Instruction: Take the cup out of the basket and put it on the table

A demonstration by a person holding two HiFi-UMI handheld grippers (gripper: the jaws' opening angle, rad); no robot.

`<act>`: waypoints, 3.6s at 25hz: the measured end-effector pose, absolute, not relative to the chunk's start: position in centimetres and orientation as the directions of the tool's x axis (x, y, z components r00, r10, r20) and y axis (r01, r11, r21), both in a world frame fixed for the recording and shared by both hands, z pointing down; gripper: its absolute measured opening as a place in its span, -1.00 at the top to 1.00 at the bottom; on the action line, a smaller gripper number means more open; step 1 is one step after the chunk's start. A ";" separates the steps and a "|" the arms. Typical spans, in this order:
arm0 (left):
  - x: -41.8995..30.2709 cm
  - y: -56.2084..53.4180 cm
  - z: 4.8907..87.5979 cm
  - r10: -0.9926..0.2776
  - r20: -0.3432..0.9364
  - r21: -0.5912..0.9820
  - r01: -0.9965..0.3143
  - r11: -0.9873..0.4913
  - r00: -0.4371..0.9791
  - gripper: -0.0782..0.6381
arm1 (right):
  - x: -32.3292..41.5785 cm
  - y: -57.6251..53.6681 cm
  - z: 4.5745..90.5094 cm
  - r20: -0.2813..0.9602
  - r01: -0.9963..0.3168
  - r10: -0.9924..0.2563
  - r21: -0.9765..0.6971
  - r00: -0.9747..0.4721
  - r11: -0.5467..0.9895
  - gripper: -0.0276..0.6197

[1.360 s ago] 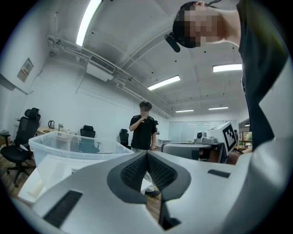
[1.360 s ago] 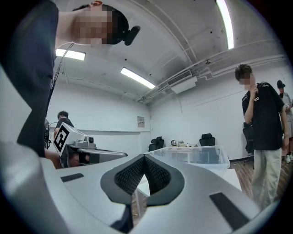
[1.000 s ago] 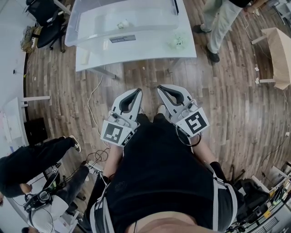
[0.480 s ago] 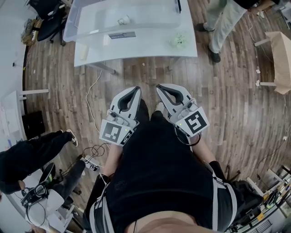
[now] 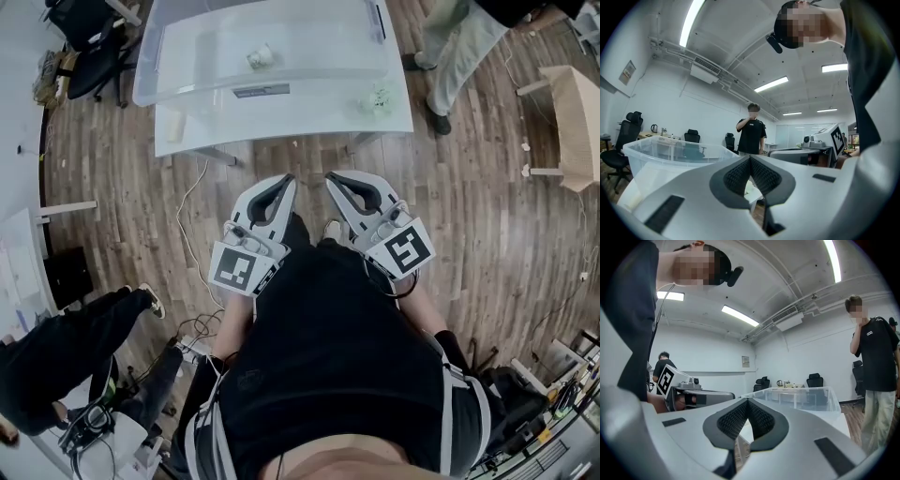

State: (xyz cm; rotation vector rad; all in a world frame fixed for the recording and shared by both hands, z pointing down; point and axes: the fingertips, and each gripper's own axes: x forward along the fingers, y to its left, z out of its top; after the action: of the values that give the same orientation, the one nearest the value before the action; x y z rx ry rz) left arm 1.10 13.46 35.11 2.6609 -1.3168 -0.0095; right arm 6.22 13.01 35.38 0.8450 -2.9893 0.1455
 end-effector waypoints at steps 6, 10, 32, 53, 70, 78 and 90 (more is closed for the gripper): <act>-2.9 9.8 34.9 -0.768 0.058 0.158 -0.766 -0.623 0.638 0.73 | 2.0 9.5 35.1 0.072 -0.542 -0.537 -0.068 -0.840 0.838 0.86; -5.0 7.9 35.1 -0.753 0.052 0.168 -0.749 -0.641 0.656 0.73 | -0.2 7.5 35.1 0.080 -0.556 -0.551 -0.072 -0.831 0.828 0.86; -10.0 3.0 35.7 -0.709 0.053 0.181 -0.705 -0.686 0.703 0.73 | -5.1 2.1 34.9 0.076 -0.604 -0.599 -0.078 -0.797 0.793 0.86; -5.7 -9.8 34.8 -0.762 0.063 0.160 -0.760 -0.630 0.645 0.73 | -1.0 -11.1 34.0 -0.001 -0.554 -0.557 -0.089 -0.831 0.828 0.86; -2.2 -15.6 35.1 -0.798 0.115 0.155 -0.804 -0.574 0.591 0.73 | 1.6 -16.5 35.0 0.006 -0.486 -0.490 -0.143 -0.872 0.862 0.86; -4.2 -17.2 35.1 -0.792 0.108 0.145 -0.798 -0.585 0.601 0.73 | 0.1 -17.6 35.2 0.020 -0.508 -0.510 -0.144 -0.860 0.849 0.86; -7.8 -18.9 34.9 -0.786 0.087 0.151 -0.788 -0.597 0.613 0.73 | -2.9 -19.6 37.1 0.124 -0.512 -0.497 -0.152 -0.859 0.845 0.86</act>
State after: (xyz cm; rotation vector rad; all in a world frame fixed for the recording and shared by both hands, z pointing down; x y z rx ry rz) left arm -7.84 -18.90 34.88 2.6613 -1.3106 0.0170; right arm -2.89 -19.62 37.07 0.8055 -2.9406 0.2766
